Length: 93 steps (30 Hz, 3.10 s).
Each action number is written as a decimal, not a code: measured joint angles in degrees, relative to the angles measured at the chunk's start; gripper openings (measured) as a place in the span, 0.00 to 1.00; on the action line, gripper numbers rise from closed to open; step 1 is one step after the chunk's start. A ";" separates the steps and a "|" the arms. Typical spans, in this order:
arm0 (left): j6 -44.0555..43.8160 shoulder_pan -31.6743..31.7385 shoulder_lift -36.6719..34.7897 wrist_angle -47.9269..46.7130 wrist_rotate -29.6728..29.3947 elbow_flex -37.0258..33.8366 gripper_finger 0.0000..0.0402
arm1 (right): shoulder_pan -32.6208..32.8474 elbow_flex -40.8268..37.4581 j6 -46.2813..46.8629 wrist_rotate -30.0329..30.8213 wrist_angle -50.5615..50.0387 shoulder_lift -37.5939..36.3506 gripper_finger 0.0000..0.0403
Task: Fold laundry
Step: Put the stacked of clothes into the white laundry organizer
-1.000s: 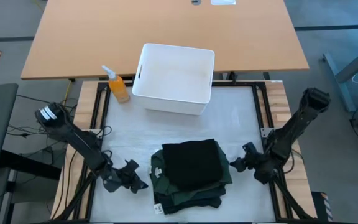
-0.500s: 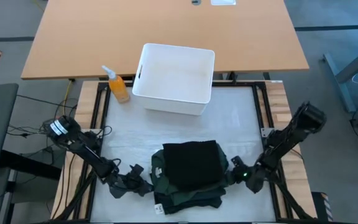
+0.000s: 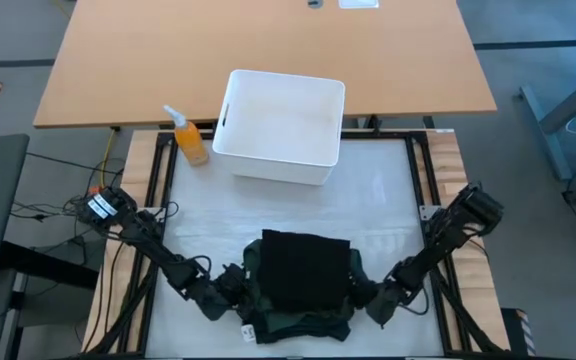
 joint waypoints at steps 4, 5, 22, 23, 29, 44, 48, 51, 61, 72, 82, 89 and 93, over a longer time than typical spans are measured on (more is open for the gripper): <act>0.54 0.35 0.35 -0.28 -0.63 0.00 0.54 | -0.28 2.30 -2.13 1.83 -0.09 2.13 0.72; 0.75 0.40 0.69 0.13 -1.28 0.00 0.54 | -0.27 2.35 -2.37 2.75 0.17 2.45 0.72; 10.41 0.51 4.62 10.05 -5.63 0.07 0.07 | -0.53 6.83 -11.97 8.50 0.69 3.30 0.23; 11.15 0.51 4.23 10.16 -5.65 0.07 0.07 | -0.74 7.32 -13.08 8.40 0.69 3.32 0.23; 19.26 0.29 0.80 7.79 -8.42 -0.18 0.07 | -0.30 8.52 -17.01 9.21 0.50 3.34 0.23; 28.30 0.18 -2.27 7.14 -11.04 -0.04 0.04 | 1.74 10.99 -35.94 16.57 0.37 3.01 0.23; 33.25 0.16 -2.38 8.73 -10.79 0.38 0.04 | 1.11 12.94 -42.45 16.56 0.32 2.89 0.23; 37.63 0.13 -2.38 7.44 -9.72 2.31 0.04 | 0.97 13.71 -45.52 16.43 0.27 2.86 0.23; 46.24 0.07 -4.58 -4.28 -12.92 9.94 0.04 | 1.28 13.96 -51.03 17.50 -7.12 -4.58 0.23; 55.82 0.75 -11.98 -5.35 -18.10 12.07 0.04 | -1.12 13.96 -61.79 18.29 -6.61 -14.21 0.23; 65.30 4.89 -22.15 -6.34 -20.70 12.09 0.04 | -7.98 14.54 -71.37 16.20 -6.32 -22.83 0.23; 74.05 11.28 -29.46 -6.47 -20.40 12.20 0.04 | -16.02 19.06 -82.36 11.68 -9.10 -27.26 0.23; 78.70 16.85 -33.84 -6.37 -17.98 12.31 0.04 | -22.93 23.08 -85.48 6.83 -13.69 -29.51 0.23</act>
